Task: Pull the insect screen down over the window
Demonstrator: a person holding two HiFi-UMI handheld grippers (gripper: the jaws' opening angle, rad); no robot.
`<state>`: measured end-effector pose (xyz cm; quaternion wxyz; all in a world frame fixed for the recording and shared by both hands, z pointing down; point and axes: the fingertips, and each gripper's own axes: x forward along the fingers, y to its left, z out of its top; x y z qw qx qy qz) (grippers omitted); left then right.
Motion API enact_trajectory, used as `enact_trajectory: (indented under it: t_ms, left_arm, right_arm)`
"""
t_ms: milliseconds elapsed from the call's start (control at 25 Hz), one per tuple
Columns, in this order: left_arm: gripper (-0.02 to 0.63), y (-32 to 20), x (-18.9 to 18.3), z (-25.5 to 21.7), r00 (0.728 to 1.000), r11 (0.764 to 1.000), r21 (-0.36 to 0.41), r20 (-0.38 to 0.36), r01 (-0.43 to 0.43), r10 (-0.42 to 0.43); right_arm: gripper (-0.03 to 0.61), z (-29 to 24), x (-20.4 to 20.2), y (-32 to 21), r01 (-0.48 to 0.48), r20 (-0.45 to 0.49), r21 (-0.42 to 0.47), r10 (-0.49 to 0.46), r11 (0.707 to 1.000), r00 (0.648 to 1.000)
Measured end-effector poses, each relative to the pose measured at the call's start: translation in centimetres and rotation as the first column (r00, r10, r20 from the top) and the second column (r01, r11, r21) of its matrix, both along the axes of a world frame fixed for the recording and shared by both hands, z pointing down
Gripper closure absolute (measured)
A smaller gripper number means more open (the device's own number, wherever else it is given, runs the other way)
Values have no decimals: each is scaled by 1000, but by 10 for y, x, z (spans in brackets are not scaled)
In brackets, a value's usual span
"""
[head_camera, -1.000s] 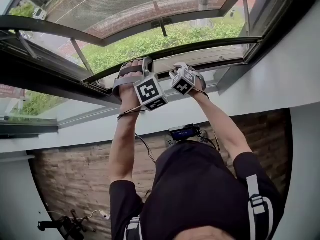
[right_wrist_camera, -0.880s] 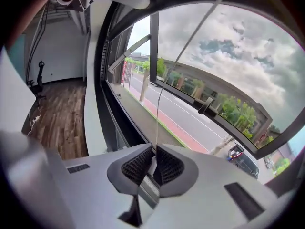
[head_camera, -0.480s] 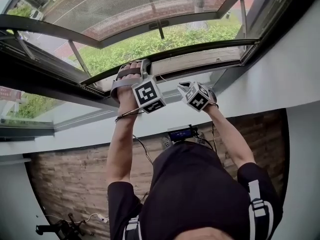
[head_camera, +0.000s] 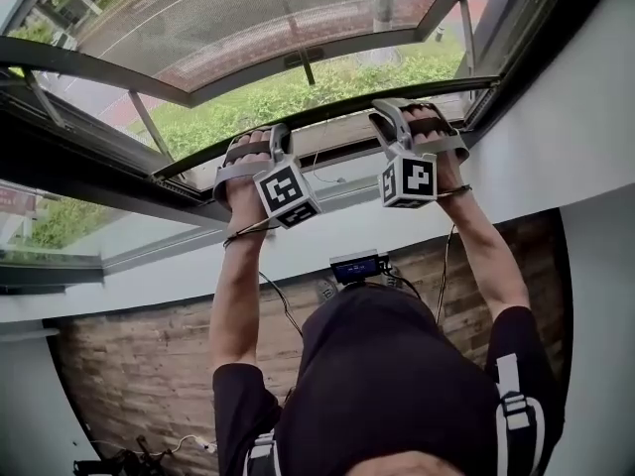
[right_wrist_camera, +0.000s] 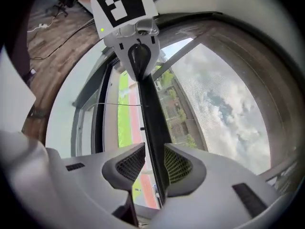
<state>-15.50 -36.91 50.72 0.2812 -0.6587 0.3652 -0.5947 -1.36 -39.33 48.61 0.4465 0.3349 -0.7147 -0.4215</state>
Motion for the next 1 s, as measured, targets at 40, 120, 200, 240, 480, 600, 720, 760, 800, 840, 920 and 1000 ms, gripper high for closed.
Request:
enact_trajectory:
  t_ms: [40, 120, 200, 240, 480, 600, 720, 760, 800, 840, 920, 1000]
  left_arm:
    - [594, 0, 0, 0, 1000, 1000, 0, 1, 1, -1]
    - [594, 1, -1, 0, 1000, 1000, 2, 4, 3, -3]
    - [594, 1, 0, 0, 1000, 1000, 2, 4, 4, -4]
    - [594, 1, 0, 0, 1000, 1000, 1, 5, 4, -4]
    - [594, 1, 0, 0, 1000, 1000, -8, 5, 6, -6]
    - [594, 3, -1, 8, 1000, 1000, -26, -1, 7, -7]
    - [594, 4, -1, 19, 1000, 999, -39, -5, 14, -14]
    - [594, 4, -2, 21, 1000, 999, -44, -3, 16, -16]
    - [594, 3, -3, 23, 1000, 999, -49, -2, 17, -17]
    - [594, 2, -3, 26, 1000, 998, -55, -4, 18, -18]
    - [594, 3, -2, 35, 1000, 997, -75, -15, 21, -23]
    - [595, 6, 0, 54, 999, 994, -110, -22, 23, -26]
  right_arm:
    - [451, 3, -1, -3, 5, -28, -13, -5, 1000, 1000]
    - [454, 11, -2, -7, 12, -75, -44, -15, 999, 997]
    - [524, 15, -1, -11, 15, -115, -58, -22, 998, 993]
    - [546, 14, 0, -11, 19, -132, -63, -27, 998, 991]
    - [557, 17, 0, -12, 42, -204, -152, -73, 988, 976]
    - [557, 26, -1, -10, 45, -218, -201, -89, 979, 972]
    - [557, 35, -1, -9, 44, -208, -222, -91, 974, 974]
    - [557, 38, -2, -9, 41, -206, -225, -89, 974, 975]
    - [557, 40, -2, -10, 38, -208, -225, -86, 974, 974]
    - [557, 42, -3, -11, 36, -211, -227, -85, 973, 974]
    - [557, 52, -4, -9, 31, -220, -242, -86, 970, 972]
    - [557, 70, -3, -6, 26, -229, -273, -91, 962, 969]
